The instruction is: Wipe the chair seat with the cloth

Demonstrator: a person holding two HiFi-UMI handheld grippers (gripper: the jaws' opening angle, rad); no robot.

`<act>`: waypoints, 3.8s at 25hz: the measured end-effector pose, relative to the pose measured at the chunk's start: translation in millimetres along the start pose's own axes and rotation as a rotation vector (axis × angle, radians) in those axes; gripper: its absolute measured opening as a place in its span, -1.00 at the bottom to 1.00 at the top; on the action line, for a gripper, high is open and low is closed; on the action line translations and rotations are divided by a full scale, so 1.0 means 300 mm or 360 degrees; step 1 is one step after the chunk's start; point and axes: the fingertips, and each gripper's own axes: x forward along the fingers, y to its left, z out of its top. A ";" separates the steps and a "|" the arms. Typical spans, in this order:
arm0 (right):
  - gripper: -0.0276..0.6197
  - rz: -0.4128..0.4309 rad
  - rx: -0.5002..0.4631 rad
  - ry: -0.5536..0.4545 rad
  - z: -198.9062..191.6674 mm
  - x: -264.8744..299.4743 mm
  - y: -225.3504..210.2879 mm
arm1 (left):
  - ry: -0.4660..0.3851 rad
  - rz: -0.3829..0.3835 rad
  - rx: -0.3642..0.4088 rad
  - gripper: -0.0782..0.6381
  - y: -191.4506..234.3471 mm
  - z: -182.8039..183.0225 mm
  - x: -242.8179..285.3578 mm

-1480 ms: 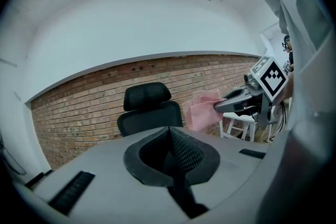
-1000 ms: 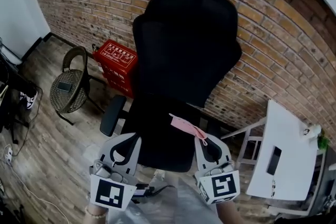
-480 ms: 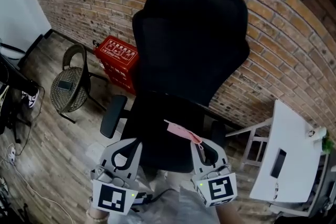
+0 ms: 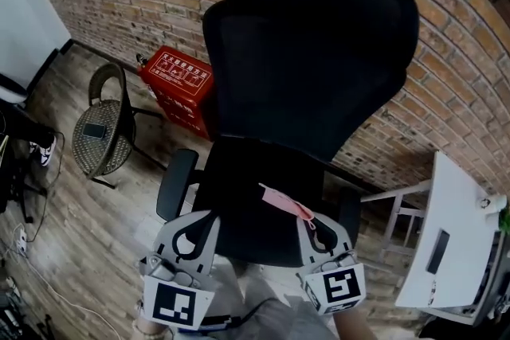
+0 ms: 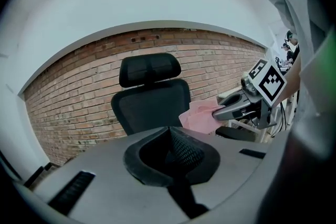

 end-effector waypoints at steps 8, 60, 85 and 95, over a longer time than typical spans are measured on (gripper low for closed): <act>-0.75 0.0044 0.0066 0.0091 -0.095 0.279 0.024 | -0.0001 -0.0007 -0.0010 -0.73 0.170 -0.123 0.132; -0.75 0.0008 0.0087 0.0779 -1.003 1.603 0.099 | 0.0262 -0.0146 -0.0149 -0.73 0.519 -0.928 0.614; -0.75 -0.0396 0.0261 0.0896 -1.201 1.286 -0.384 | 0.0166 -0.0376 -0.0015 -0.73 0.220 -0.790 0.816; -0.75 -0.0678 0.0414 0.0984 -1.315 1.020 -0.630 | 0.0132 -0.0469 0.0031 -0.73 0.086 -0.717 0.883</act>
